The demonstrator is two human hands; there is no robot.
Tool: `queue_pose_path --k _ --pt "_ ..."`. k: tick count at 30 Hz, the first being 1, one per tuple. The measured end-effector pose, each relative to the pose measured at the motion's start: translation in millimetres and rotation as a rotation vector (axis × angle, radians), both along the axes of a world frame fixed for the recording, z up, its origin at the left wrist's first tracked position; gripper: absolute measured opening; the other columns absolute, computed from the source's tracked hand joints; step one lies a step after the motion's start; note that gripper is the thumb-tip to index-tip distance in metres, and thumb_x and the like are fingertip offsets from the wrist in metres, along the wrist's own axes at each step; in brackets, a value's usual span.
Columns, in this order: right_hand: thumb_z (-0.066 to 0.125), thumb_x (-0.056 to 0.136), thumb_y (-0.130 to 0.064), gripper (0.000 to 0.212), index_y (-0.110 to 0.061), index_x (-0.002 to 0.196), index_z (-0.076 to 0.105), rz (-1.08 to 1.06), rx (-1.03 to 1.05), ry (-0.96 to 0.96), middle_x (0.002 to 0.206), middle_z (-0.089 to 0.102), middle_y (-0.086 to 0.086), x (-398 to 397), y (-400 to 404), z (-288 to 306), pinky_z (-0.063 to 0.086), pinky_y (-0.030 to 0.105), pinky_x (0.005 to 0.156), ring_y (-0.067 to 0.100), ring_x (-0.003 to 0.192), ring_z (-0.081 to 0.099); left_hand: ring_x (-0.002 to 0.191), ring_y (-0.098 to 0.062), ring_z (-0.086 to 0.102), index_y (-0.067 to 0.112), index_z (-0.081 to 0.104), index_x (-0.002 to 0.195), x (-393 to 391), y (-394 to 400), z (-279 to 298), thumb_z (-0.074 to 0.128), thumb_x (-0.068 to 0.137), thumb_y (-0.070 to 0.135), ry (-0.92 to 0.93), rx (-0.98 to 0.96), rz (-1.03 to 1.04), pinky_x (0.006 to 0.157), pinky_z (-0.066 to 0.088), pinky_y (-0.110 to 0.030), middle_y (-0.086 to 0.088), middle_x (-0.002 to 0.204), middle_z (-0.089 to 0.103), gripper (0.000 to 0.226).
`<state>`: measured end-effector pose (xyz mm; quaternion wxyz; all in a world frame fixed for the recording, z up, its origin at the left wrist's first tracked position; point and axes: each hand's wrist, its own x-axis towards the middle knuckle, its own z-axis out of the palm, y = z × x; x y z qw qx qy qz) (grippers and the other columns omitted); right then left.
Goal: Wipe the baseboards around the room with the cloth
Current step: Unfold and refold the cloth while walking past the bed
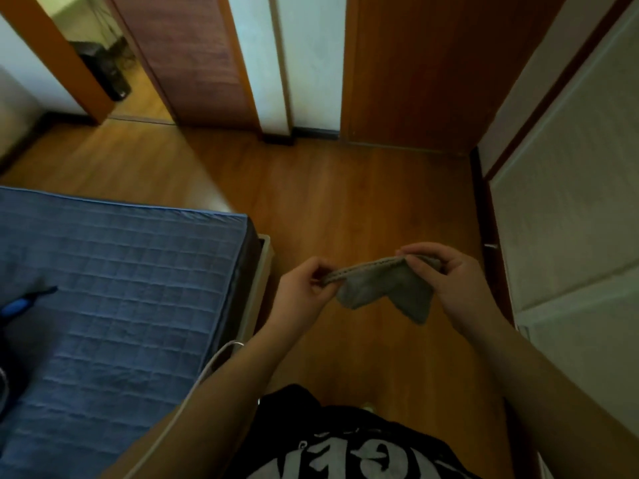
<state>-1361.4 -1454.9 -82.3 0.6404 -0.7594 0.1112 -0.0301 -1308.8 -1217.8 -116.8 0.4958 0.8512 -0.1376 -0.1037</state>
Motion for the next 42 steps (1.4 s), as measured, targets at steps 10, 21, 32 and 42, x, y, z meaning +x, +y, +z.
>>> queue_pose_path --k 10,21,32,42 --pt "0.068 0.089 -0.015 0.023 -0.032 0.103 0.070 0.241 -0.500 -0.167 0.107 0.063 -0.027 175.2 17.1 -35.7 0.042 0.000 0.083 -0.021 0.099 0.055 0.081 0.004 0.064 0.042 0.050 0.100 159.0 47.0 9.0 0.079 0.081 0.014 -0.218 -0.051 0.166 0.071 0.049 -0.009 0.014 0.085 0.064 0.045" --pt "0.070 0.087 -0.009 0.023 -0.028 0.100 0.071 0.266 -0.517 -0.259 0.103 0.067 -0.022 345.6 61.1 -16.4 0.048 0.007 0.083 -0.010 0.099 0.062 0.079 0.008 0.062 0.022 0.065 0.086 329.8 101.8 16.3 0.073 0.085 0.001 -0.264 -0.032 0.156 0.069 0.045 -0.005 0.023 0.079 0.065 0.023" --pt "0.074 0.084 -0.018 0.016 -0.030 0.092 0.067 0.426 -0.622 -0.231 0.088 0.061 -0.029 495.3 42.8 -27.0 0.046 0.005 0.073 -0.011 0.088 0.061 0.085 -0.005 0.065 0.016 0.064 0.088 469.0 89.3 7.2 0.070 0.089 0.011 -0.126 0.001 0.207 0.073 0.051 -0.014 0.007 0.087 0.068 0.007" --pt "0.079 0.080 -0.016 0.010 -0.016 0.087 0.073 0.621 -0.792 -0.417 0.084 0.073 -0.004 692.9 7.5 -21.2 0.043 0.003 0.062 0.004 0.071 0.065 0.094 0.005 0.064 0.024 0.056 0.081 603.1 64.0 28.9 0.067 0.090 0.006 -0.107 0.127 0.292 0.078 0.050 -0.010 0.015 0.097 0.066 0.024"
